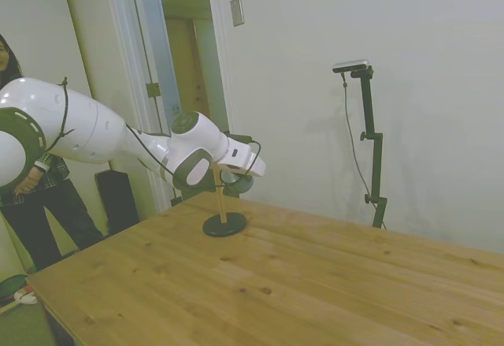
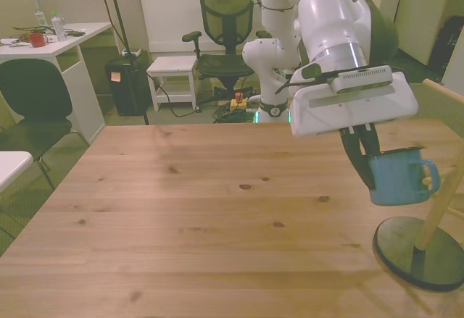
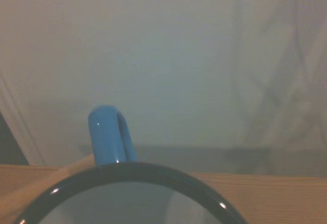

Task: Unload the mug

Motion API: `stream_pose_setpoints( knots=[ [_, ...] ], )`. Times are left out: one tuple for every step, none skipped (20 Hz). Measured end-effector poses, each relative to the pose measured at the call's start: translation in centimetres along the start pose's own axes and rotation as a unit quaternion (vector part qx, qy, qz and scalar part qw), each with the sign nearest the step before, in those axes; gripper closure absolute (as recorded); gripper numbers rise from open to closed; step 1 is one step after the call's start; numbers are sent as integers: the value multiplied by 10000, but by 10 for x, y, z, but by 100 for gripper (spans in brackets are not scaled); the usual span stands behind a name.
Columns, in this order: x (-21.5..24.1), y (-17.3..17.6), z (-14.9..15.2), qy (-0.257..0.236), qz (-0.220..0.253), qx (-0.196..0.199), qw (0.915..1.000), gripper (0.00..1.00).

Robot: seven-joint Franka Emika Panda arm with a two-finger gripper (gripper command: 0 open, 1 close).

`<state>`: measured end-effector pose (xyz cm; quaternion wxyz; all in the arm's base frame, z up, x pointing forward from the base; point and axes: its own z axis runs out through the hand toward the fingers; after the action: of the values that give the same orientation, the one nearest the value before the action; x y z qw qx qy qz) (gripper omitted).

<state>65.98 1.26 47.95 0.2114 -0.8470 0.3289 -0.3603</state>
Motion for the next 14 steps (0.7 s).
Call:
stream_pose_setpoints(
  knots=[
    [6, 4, -1, 33, 36, -26, 10000, 100],
    [12, 9, -2, 69, 94, -53, 9999, 100],
    [20, 15, -4, 113, 174, -90, 9997, 100],
    [27, 20, -5, 144, 234, -133, 9995, 100],
    [33, 25, -7, 168, 272, -184, 9993, 100],
    [39, 31, -9, 189, 319, -238, 9990, 100],
    [44, 35, -11, 208, 380, -283, 9987, 100],
    [49, 40, -13, 234, 431, -321, 9983, 100],
    [55, 46, -17, 254, 491, -378, 9978, 100],
    [61, 52, -22, 269, 548, -448, 9971, 100],
    [67, 60, -26, 271, 592, -538, 9964, 100],
    [73, 68, -31, 265, 639, -631, 9956, 100],
    [77, 79, -36, 248, 697, -724, 9946, 100],
    [80, 88, -39, 214, 755, -817, 9936, 100]
  ],
)
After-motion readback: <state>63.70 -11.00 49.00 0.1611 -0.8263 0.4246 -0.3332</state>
